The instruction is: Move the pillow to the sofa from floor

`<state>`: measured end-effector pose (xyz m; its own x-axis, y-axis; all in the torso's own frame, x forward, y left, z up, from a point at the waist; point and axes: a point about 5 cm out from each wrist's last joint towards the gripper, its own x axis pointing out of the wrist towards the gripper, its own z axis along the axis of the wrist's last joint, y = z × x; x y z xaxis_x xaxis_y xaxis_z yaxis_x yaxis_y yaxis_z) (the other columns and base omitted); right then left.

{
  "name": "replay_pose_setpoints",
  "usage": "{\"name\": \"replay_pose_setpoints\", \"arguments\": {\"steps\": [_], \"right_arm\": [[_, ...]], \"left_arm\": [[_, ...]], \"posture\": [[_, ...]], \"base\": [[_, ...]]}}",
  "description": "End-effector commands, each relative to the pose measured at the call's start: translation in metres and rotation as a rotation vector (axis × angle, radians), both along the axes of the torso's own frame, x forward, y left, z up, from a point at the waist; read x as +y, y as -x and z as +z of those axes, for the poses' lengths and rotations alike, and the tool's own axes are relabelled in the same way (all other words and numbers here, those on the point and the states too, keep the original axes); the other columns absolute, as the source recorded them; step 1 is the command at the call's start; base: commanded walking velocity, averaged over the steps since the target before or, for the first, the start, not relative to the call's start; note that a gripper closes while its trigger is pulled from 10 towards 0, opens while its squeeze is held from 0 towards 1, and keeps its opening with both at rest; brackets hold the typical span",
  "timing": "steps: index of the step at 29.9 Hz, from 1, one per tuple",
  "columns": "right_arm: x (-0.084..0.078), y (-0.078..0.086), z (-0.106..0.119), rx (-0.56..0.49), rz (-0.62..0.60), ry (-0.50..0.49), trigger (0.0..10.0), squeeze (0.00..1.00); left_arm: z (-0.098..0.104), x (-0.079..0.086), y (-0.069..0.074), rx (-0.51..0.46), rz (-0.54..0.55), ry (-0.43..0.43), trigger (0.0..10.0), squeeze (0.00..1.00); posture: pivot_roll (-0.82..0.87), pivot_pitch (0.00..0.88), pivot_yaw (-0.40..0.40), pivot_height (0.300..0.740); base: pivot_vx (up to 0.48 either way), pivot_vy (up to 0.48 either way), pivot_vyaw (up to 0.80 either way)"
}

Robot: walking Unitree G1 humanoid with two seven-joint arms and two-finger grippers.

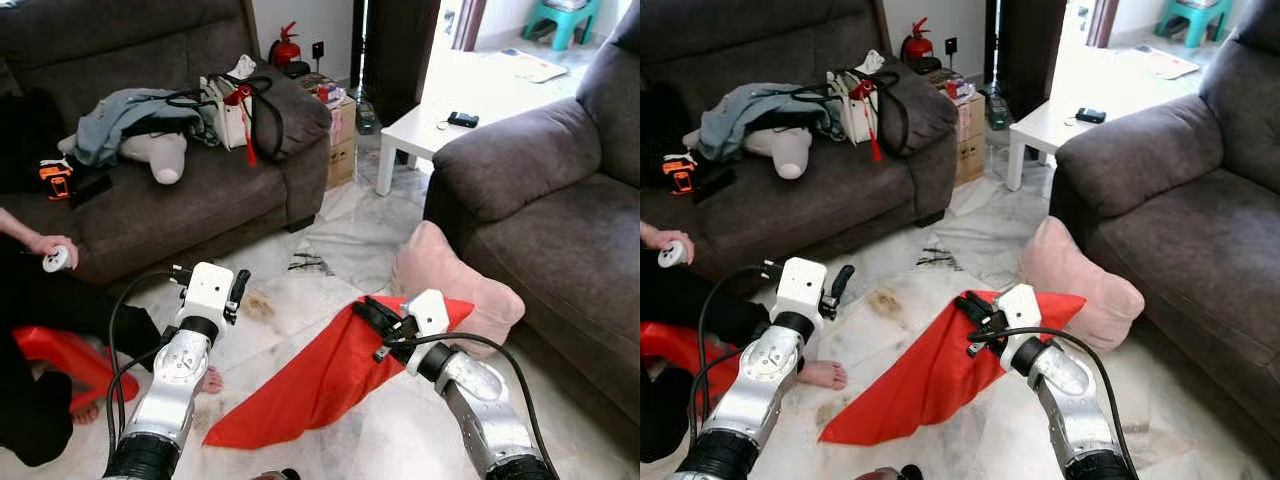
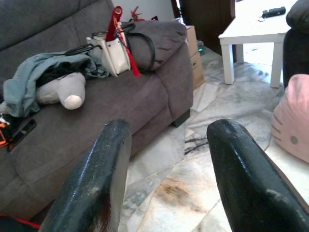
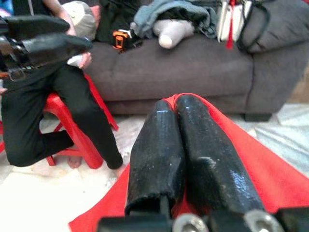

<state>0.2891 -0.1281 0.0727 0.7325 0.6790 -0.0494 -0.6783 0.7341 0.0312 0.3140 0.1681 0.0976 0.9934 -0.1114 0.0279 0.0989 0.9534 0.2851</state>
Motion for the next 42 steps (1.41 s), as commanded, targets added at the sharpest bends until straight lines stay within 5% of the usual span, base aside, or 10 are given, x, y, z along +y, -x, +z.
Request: {"name": "replay_pose_setpoints", "arguments": {"steps": [1, 12, 20, 32, 42], "right_arm": [[0.007, -0.009, 0.027, -0.128, 0.025, -0.028, 10.0, 0.0], [0.016, -0.003, 0.024, -0.114, 0.081, -0.001, 10.0, 0.0], [-0.003, -0.009, 0.009, -0.066, -0.004, 0.191, 10.0, 0.0], [0.018, -0.014, 0.028, -0.103, 0.045, 0.139, 10.0, 0.0], [0.042, 0.002, 0.05, -0.163, 0.234, 0.029, 10.0, 0.0]], "left_arm": [[-0.002, 0.002, -0.001, 0.01, -0.003, -0.029, 10.0, 0.0], [-0.002, 0.001, -0.003, 0.009, -0.008, -0.049, 10.0, 0.0], [-0.003, 0.001, -0.005, 0.053, -0.081, -0.103, 10.0, 0.0], [-0.015, -0.006, -0.003, 0.215, -0.33, -0.271, 10.0, 0.0], [-0.03, -0.009, 0.005, 0.28, -0.375, -0.329, 10.0, 0.0]], "posture": [[-0.03, 0.025, 0.042, 0.739], [-0.03, 0.036, 0.042, 0.739], [-0.03, 0.039, 0.042, 0.739], [-0.02, 0.041, 0.043, 0.739], [-0.02, 0.039, 0.041, 0.739]], "base": [[0.0, 0.0, 0.0], [0.0, 0.0, 0.0], [0.0, 0.0, 0.0], [0.0, 0.0, 0.0], [0.0, 0.0, 0.0]]}}
